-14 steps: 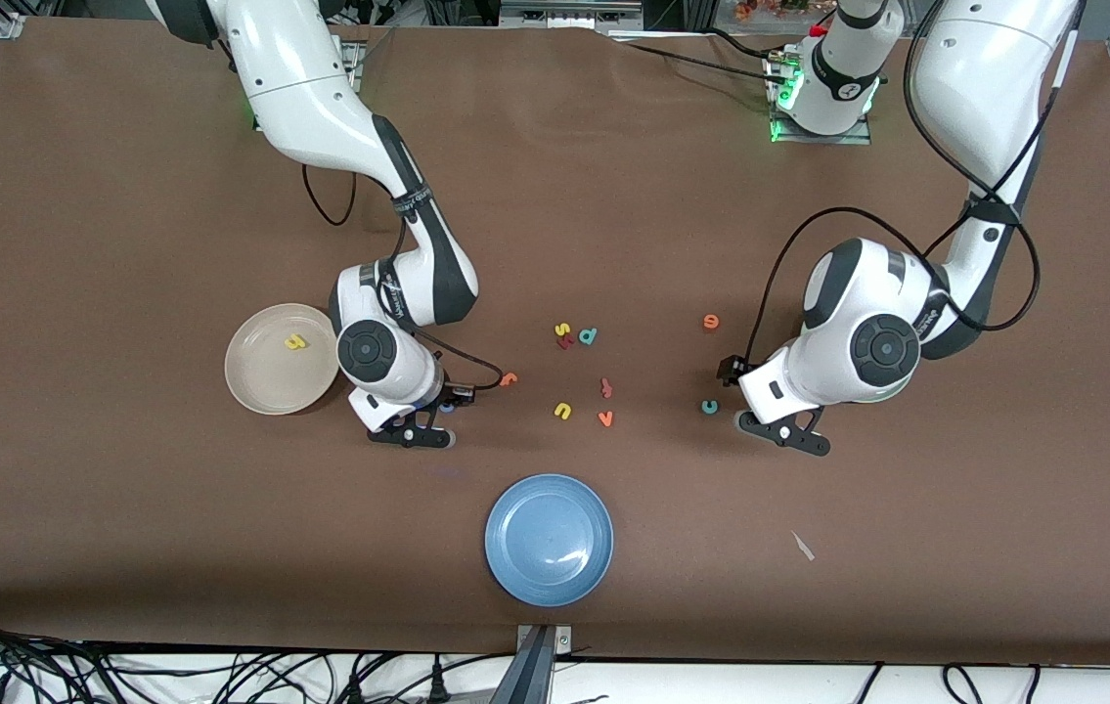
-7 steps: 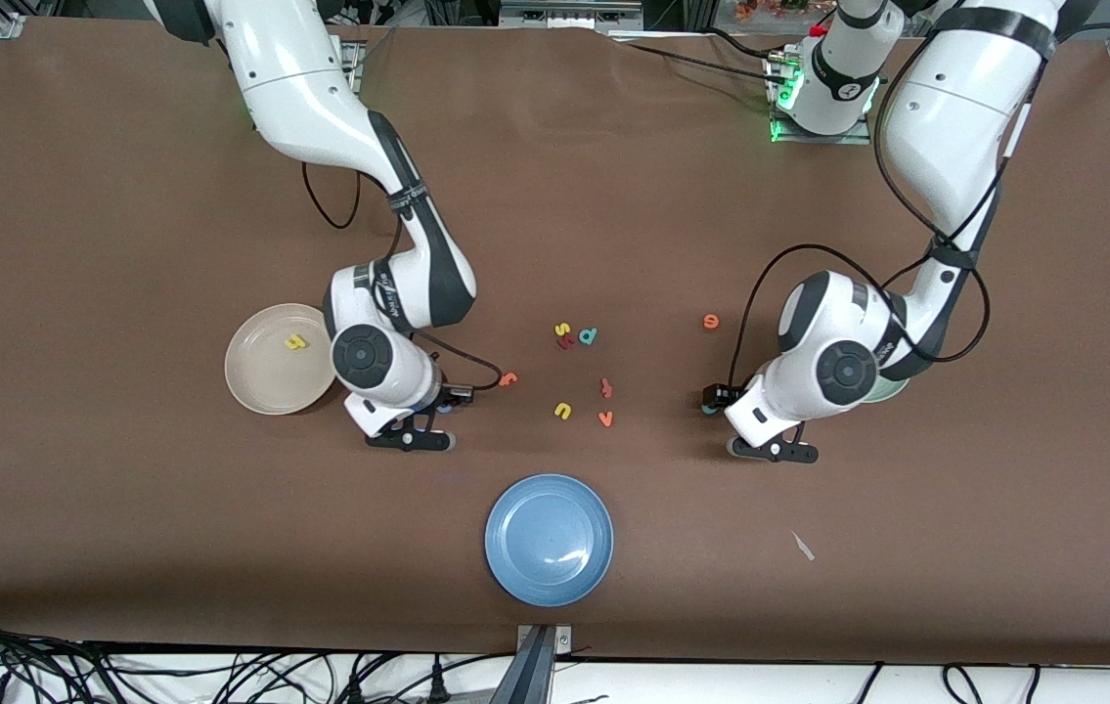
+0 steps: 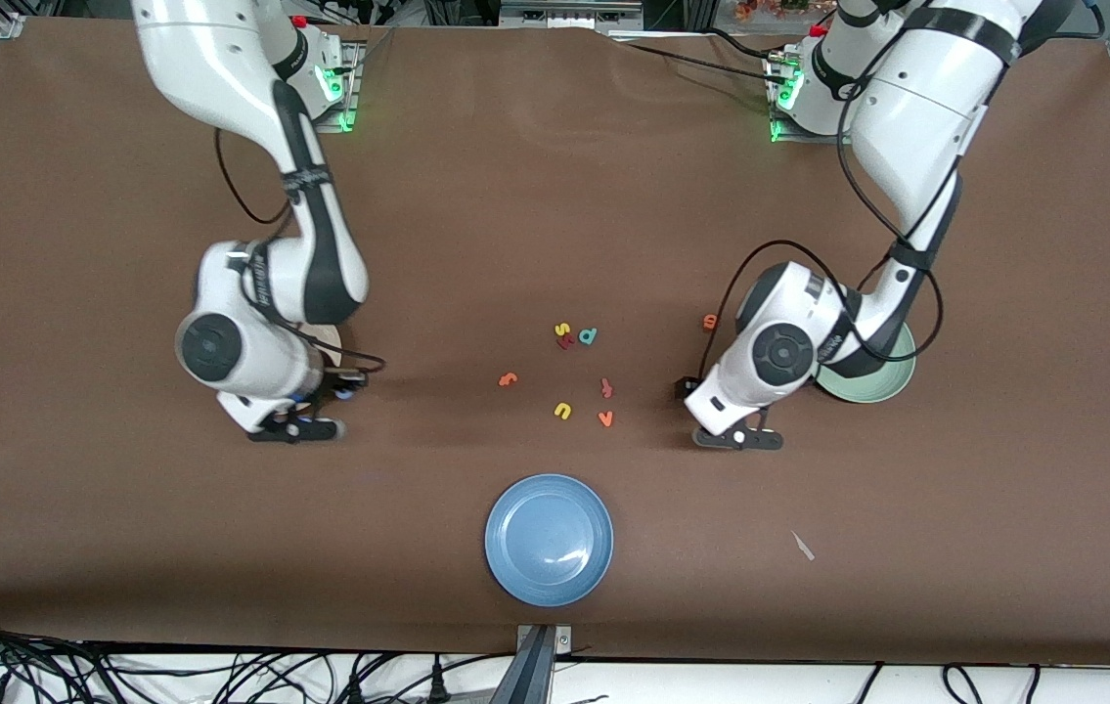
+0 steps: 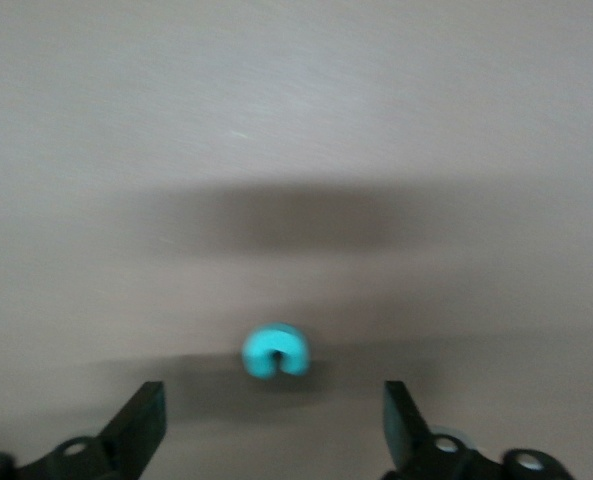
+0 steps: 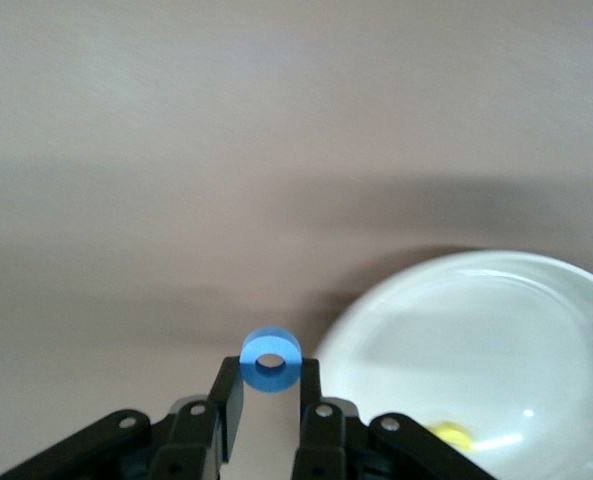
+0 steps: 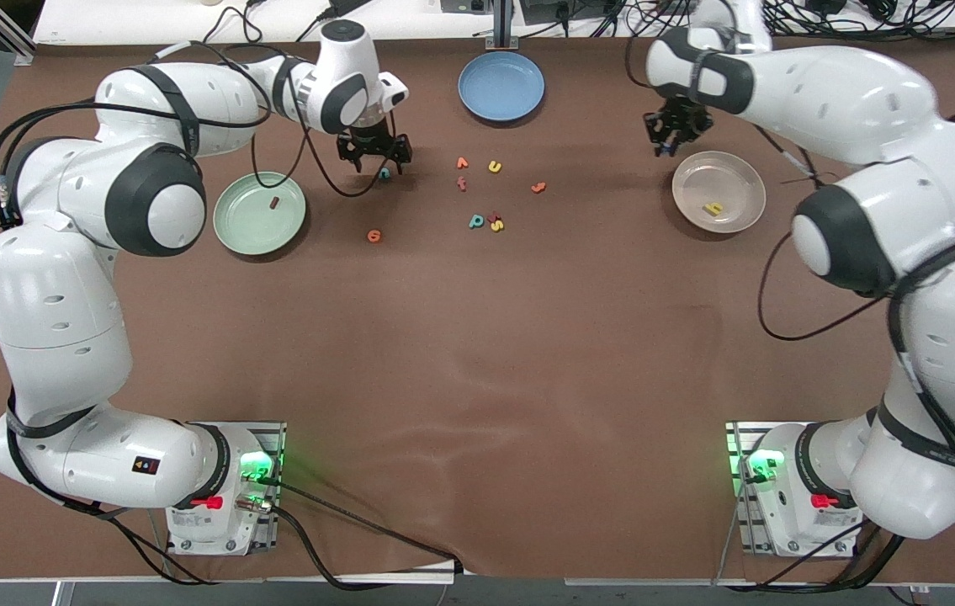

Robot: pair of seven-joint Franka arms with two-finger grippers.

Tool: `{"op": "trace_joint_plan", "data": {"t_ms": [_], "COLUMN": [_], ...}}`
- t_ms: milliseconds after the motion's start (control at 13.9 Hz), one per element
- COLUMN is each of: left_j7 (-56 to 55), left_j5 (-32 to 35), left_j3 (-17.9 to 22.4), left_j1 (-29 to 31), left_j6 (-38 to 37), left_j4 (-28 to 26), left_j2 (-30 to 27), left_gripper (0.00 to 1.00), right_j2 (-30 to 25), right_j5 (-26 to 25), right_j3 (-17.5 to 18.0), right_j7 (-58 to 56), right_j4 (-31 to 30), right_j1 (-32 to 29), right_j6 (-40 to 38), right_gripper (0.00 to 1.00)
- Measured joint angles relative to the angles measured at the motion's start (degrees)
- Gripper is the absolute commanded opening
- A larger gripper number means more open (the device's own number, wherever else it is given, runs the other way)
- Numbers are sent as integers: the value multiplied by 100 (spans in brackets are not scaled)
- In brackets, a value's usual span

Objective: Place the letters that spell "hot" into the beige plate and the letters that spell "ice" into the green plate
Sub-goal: 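Drop the blue ring on beige plate while the left gripper grasps teal c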

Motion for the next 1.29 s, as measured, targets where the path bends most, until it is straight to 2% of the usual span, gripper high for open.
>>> {"op": "trace_joint_plan", "data": {"t_ms": [72, 144, 216, 288, 647, 719, 863, 935, 1007, 1079, 1295], "left_j7": [-18, -35, -40, -40, -25, -28, -28, -28, -28, -28, -28], "left_j5": [53, 235, 466, 648, 713, 713, 713, 713, 713, 713, 714], "left_j3": [6, 8, 21, 32, 51, 51, 51, 48, 45, 45, 36], "left_j1": [-63, -78, -66, -40, -8, -8, -9, -9, -12, -12, -12], "left_j6": [86, 143, 172, 192, 256, 315, 372, 400, 411, 411, 429], "left_j4": [0, 0, 0, 0, -8, -8, -8, -7, -4, -4, 20], "left_j2": [8, 21, 35, 49, 119, 144, 185, 194, 194, 194, 191], "left_gripper": [72, 71, 71, 71, 67, 57, 54, 27, 5, 0, 0], "right_j2": [-288, -503, -625, -686, -724, -741, -745, -733, -693, -611, -115], "right_j5": [-2, -2, -2, -2, 1, 1, 2, 2, 1, 0, -1], "right_j3": [-66, -123, -151, -153, -122, -95, 84, 249, 464, 686, 1060], "right_j7": [-267, -508, -656, -705, -377, -126, 708, 1291, 1942, 2595, 4306], "right_j4": [-580, -1062, -1397, -1616, -1688, -1618, -1395, -1254, -1079, -871, -136], "right_j1": [-2, -4, -4, -1, 94, 129, 174, 193, 209, 233, 459], "right_j6": [346, 641, 871, 1043, 1136, 1124, 1089, 1078, 1073, 1072, 1072], "right_gripper": [0, 12, 59, 100, 100, 100, 100, 100, 100, 100, 100]}}
